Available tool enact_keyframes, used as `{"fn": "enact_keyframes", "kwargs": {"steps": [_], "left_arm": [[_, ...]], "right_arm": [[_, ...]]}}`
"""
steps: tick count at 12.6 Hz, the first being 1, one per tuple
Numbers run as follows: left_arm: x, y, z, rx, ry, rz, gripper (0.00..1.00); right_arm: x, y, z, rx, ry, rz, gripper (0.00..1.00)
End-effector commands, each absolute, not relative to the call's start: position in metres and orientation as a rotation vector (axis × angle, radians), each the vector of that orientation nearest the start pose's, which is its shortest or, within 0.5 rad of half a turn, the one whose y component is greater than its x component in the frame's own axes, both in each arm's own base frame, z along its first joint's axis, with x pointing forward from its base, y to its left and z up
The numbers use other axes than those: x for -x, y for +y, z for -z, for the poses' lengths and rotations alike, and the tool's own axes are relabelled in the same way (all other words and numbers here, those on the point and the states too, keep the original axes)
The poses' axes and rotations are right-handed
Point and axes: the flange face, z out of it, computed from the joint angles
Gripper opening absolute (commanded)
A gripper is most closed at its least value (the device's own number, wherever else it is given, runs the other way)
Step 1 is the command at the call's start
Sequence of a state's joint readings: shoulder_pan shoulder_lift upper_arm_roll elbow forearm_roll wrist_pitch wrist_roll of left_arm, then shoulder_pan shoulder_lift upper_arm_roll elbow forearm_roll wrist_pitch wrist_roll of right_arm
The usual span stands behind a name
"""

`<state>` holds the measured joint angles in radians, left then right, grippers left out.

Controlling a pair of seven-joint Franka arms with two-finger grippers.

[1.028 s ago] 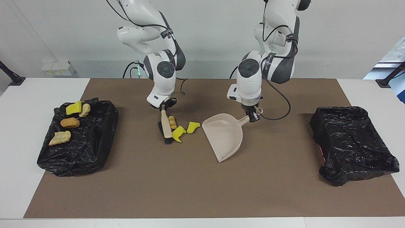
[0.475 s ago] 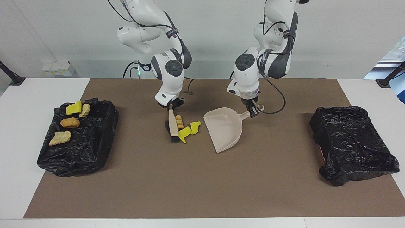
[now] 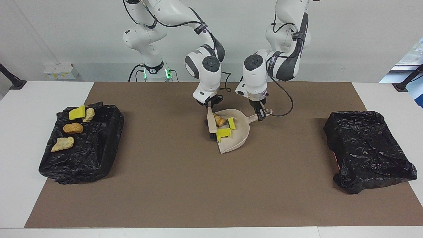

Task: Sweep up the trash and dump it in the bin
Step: 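Push the remaining pieces onto the dustpan with the brush in the right gripper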

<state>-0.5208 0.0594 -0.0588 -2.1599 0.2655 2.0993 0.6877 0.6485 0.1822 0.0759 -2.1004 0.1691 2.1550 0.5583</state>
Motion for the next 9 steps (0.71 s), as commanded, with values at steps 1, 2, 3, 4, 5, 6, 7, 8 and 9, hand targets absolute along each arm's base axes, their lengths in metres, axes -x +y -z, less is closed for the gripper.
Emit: {"fn": "enact_keyframes", "kwargs": {"steps": [1,2,3,4,5,6,7,8,9], "left_arm": [[-0.442,-0.277,-0.364,2.210,1.899,-0.162,0.00],[-0.444,-0.274,-0.363,2.210,1.904,-0.167,0.00],[-0.446,-0.272,-0.363,2.208,1.910,-0.168,0.00],[-0.452,-0.267,-0.364,2.208,1.912,-0.168,0.00],[-0.455,-0.265,-0.365,2.178,1.950,-0.171,0.00],[-0.458,-0.263,-0.366,2.153,1.981,-0.182,0.00],[-0.461,-0.260,-0.367,2.152,1.983,-0.180,0.00],[-0.465,-0.255,-0.371,2.162,1.972,-0.172,0.00],[-0.474,-0.241,-0.377,2.163,1.972,-0.166,0.00]], "right_arm": [[-0.418,0.398,-0.330,3.043,-0.015,-0.317,0.00],[-0.420,0.393,-0.329,3.050,-0.006,-0.330,0.00],[-0.420,0.384,-0.330,3.075,-0.004,-0.376,0.00],[-0.421,0.376,-0.339,3.085,0.001,-0.402,0.00],[-0.428,0.360,-0.347,3.090,0.019,-0.427,0.00],[-0.437,0.341,-0.361,3.087,0.065,-0.436,0.00],[-0.438,0.330,-0.370,3.094,0.082,-0.448,0.00],[-0.439,0.320,-0.378,3.115,0.082,-0.454,0.00],[-0.435,0.317,-0.384,3.136,0.069,-0.468,0.00]]}}
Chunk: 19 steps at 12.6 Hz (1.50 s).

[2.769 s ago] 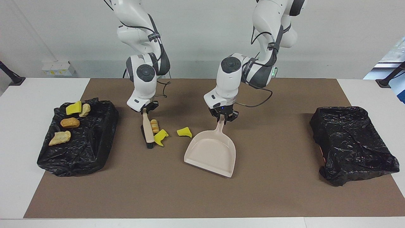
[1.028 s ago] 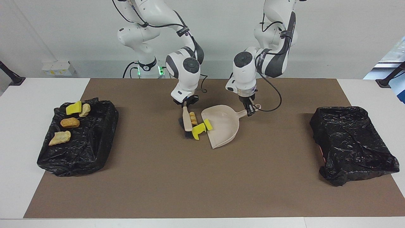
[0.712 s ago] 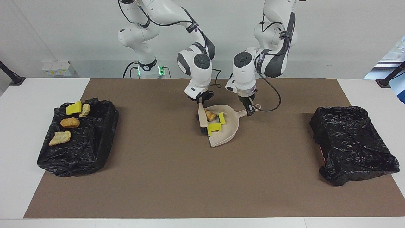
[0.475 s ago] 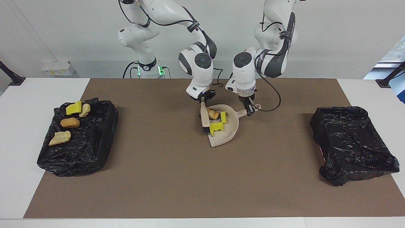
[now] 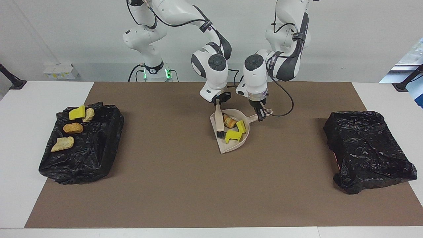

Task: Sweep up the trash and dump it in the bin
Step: 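Push the remaining pieces onto the dustpan with the brush in the right gripper, then carry the dustpan to the bag with the left gripper while the right drops the brush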

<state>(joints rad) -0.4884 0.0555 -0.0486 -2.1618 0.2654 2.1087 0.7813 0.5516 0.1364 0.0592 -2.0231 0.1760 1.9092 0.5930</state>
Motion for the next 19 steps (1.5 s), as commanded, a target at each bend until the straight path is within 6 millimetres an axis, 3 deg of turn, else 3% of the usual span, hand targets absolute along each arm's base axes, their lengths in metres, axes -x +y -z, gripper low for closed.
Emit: {"fn": "enact_keyframes", "kwargs": {"steps": [1,3,5,9,11,12,13,16,19], "left_arm": [[-0.478,-0.232,-0.381,2.143,1.996,-0.169,0.00],[-0.489,-0.207,-0.395,2.127,2.012,-0.157,0.00],[-0.500,-0.167,-0.415,2.119,2.013,-0.136,0.00],[-0.524,-0.058,-0.458,2.135,2.058,-0.085,0.00],[-0.537,-0.005,-0.484,2.174,2.076,-0.054,0.00],[-0.541,0.026,-0.494,2.215,2.054,-0.031,0.00],[-0.545,0.051,-0.498,2.243,2.050,-0.009,0.00],[-0.558,0.133,-0.519,2.401,1.964,0.042,0.00],[-0.570,0.202,-0.532,2.392,1.905,0.049,0.00]], "right_arm": [[-0.426,0.319,-0.386,3.144,0.053,-0.477,0.00],[-0.405,0.320,-0.383,3.152,0.029,-0.495,0.00],[-0.366,0.334,-0.380,3.161,-0.045,-0.512,0.00],[-0.304,0.386,-0.345,3.208,-0.078,-0.483,0.00],[-0.289,0.391,-0.336,3.193,-0.076,-0.511,0.00],[-0.290,0.393,-0.337,3.187,-0.050,-0.517,0.11],[-0.296,0.397,-0.338,3.193,-0.019,-0.524,0.99],[-0.324,0.396,-0.361,3.175,0.003,-0.483,1.00],[-0.367,0.379,-0.406,3.141,0.060,-0.470,1.00]]}}
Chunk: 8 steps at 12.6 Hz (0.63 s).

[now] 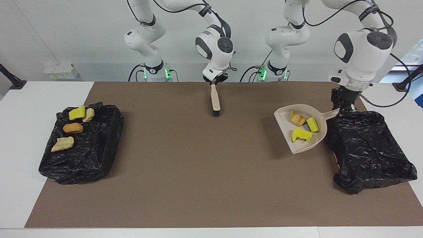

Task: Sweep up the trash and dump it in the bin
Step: 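Carry the dustpan to the bag with the left gripper while the right drops the brush, then tip the dustpan over the black bag with the left gripper while the right withdraws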

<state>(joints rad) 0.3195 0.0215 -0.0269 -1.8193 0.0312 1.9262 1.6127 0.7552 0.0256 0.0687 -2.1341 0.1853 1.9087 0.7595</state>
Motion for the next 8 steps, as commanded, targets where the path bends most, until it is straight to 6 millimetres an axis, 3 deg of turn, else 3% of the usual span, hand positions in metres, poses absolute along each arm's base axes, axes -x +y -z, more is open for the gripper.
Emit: {"fn": "enact_keyframes", "kwargs": {"steps": [1,2,4,6,8], "left_arm": [[-0.576,0.235,-0.536,2.329,1.955,0.050,0.00],[-0.581,0.262,-0.545,2.256,1.987,0.023,0.00],[-0.584,0.286,-0.550,2.188,1.976,-0.057,0.00],[-0.593,0.291,-0.553,2.035,1.963,-0.189,0.00],[-0.601,0.288,-0.557,1.892,1.953,-0.345,0.00]], "right_arm": [[-0.384,0.370,-0.421,3.126,0.091,-0.453,1.00],[-0.399,0.360,-0.434,3.111,0.090,-0.435,1.00],[-0.434,0.327,-0.460,3.142,-0.017,-0.367,1.00],[-0.460,0.295,-0.481,3.169,-0.135,-0.320,1.00],[-0.494,0.251,-0.523,3.146,-0.156,-0.229,1.00]]}}
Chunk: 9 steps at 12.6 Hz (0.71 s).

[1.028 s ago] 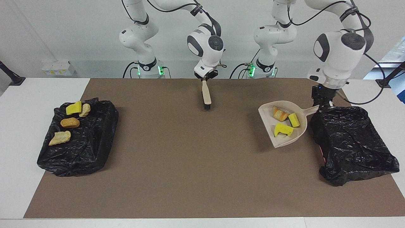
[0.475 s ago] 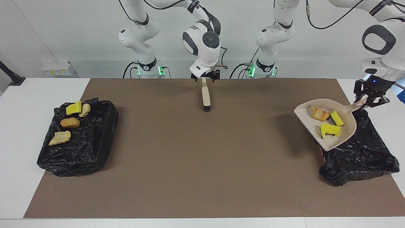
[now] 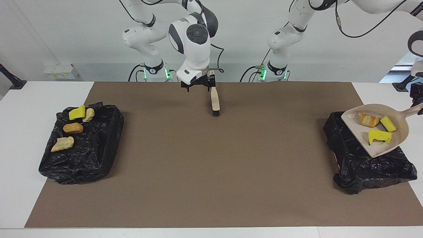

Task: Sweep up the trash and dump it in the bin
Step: 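Tip the dustpan over the black bag with the left gripper while the right withdraws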

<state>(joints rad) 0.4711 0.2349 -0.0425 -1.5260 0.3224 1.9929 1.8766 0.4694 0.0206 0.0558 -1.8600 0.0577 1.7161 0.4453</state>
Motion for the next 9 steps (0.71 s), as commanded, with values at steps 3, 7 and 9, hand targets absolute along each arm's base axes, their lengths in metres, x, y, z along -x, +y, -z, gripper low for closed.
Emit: {"fn": "enact_keyframes", "kwargs": {"steps": [3,7,9], "left_arm": [[-0.617,0.250,-0.559,1.747,1.965,-0.504,0.00],[-0.623,0.226,-0.569,1.680,1.819,-0.678,0.00],[-0.624,0.220,-0.578,1.632,1.799,-0.727,0.00]], "right_arm": [[-0.526,0.186,-0.549,3.151,-0.312,-0.137,1.00],[-0.546,0.096,-0.586,3.230,-0.529,-0.044,1.00],[-0.549,0.047,-0.599,3.235,-0.545,-0.063,1.00]]}}
